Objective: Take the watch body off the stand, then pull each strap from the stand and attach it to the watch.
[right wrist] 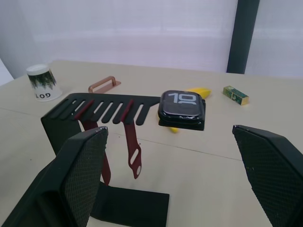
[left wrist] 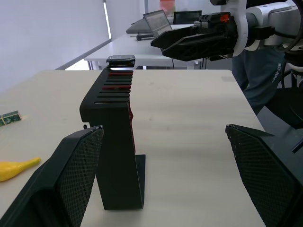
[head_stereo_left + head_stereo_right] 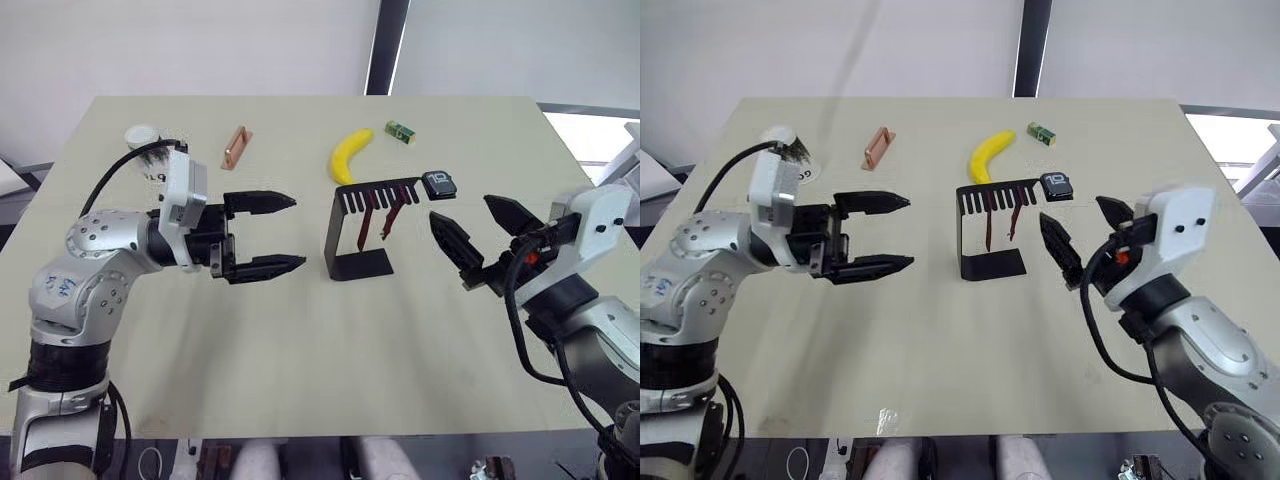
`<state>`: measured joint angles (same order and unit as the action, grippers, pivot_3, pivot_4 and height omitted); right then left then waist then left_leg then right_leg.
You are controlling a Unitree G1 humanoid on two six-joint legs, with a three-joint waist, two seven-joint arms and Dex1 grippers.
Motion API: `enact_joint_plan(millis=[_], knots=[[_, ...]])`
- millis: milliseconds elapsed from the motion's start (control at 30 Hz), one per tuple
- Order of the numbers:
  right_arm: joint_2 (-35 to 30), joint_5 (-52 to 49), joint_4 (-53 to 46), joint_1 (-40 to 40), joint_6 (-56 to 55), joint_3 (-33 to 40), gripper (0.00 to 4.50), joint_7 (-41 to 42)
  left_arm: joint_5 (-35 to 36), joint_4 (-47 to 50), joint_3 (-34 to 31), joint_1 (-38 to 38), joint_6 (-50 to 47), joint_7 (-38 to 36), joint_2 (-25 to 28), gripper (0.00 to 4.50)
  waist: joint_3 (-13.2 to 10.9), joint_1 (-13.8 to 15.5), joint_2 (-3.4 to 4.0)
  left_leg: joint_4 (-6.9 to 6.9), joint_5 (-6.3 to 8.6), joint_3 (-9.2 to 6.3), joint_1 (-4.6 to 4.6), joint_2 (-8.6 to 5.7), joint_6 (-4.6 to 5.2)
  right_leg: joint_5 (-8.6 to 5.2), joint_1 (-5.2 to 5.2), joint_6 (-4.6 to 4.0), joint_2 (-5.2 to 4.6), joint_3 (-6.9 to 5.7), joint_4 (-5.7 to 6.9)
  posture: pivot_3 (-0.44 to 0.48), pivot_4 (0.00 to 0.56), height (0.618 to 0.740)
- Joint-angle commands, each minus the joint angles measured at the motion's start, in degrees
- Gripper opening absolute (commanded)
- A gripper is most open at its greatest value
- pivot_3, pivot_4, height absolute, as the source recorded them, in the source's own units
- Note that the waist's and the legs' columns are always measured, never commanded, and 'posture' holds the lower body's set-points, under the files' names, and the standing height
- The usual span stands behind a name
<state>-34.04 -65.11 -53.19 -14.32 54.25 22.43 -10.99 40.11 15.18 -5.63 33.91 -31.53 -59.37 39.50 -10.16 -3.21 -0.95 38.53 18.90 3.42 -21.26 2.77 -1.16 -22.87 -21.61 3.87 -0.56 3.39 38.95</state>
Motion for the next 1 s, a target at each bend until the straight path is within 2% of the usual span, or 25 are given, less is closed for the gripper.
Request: enact_joint_plan(millis=[33, 233, 367, 533, 767, 1000], knots=[[-1.36, -1.79, 1.42, -3.80, 0.37, -1.93, 4.50, -5.40, 0.06, 0.87, -0.11, 2.59, 0.62, 1.35, -0.94, 4.46, 0.00, -0.03, 0.00, 0.00, 0.00, 0.00, -0.01, 0.00, 0.00, 0.00, 0.00, 0.00, 0.00, 0.00, 0.00, 0.000, 0.150, 0.740], [-3.16, -5.37, 7.40, -14.36, 4.54, -6.59, 4.50, -14.85, -2.99, -1.05, 1.48, 4.25, 2.70, 2.58, -2.71, 4.46, 0.00, -0.19, 0.00, -0.01, 0.00, -0.01, -0.03, 0.02, 0.01, 0.00, -0.04, 0.00, 0.00, -0.01, 0.03, 0.000, 0.150, 0.740], [-4.02, -9.07, 10.35, -18.36, 6.50, -7.99, 4.50, -20.21, -4.16, -0.41, 2.49, 5.61, 3.82, 4.28, -4.83, 4.46, 0.00, -0.18, 0.00, -0.01, 0.00, -0.05, -0.06, 0.03, 0.01, 0.00, -0.06, 0.00, 0.00, -0.03, 0.03, 0.000, 0.150, 0.740], [-6.05, -10.58, 12.24, -20.67, 8.34, -9.99, 4.50, -24.54, -4.44, 0.86, 3.28, 6.54, 3.83, 4.44, -5.33, 4.46, 0.00, -0.06, 0.00, 0.09, 0.03, -0.11, -0.25, 0.02, 0.07, 0.01, -0.08, 0.01, -0.04, -0.06, 0.05, 0.000, 0.150, 0.740], [-4.17, -13.79, 14.81, -22.18, 7.05, -11.56, 4.50, -31.88, -3.58, 1.23, 3.06, 7.36, 2.89, 4.58, -5.26, 4.46, 0.00, -0.23, 0.00, 0.08, 0.03, -0.14, -0.25, 0.03, 0.07, 0.01, -0.10, 0.01, -0.02, -0.08, 0.04, 0.000, 0.150, 0.740], [-3.68, -16.56, 15.23, -22.39, 5.21, -12.69, 4.50, -34.79, -3.55, 1.72, 2.81, 7.09, 2.43, 4.90, -5.10, 4.46, 0.00, -0.17, 0.00, 0.08, 0.03, -0.15, -0.29, 0.03, 0.07, 0.01, -0.12, 0.01, -0.03, -0.08, 0.02, 0.000, 0.150, 0.740]])
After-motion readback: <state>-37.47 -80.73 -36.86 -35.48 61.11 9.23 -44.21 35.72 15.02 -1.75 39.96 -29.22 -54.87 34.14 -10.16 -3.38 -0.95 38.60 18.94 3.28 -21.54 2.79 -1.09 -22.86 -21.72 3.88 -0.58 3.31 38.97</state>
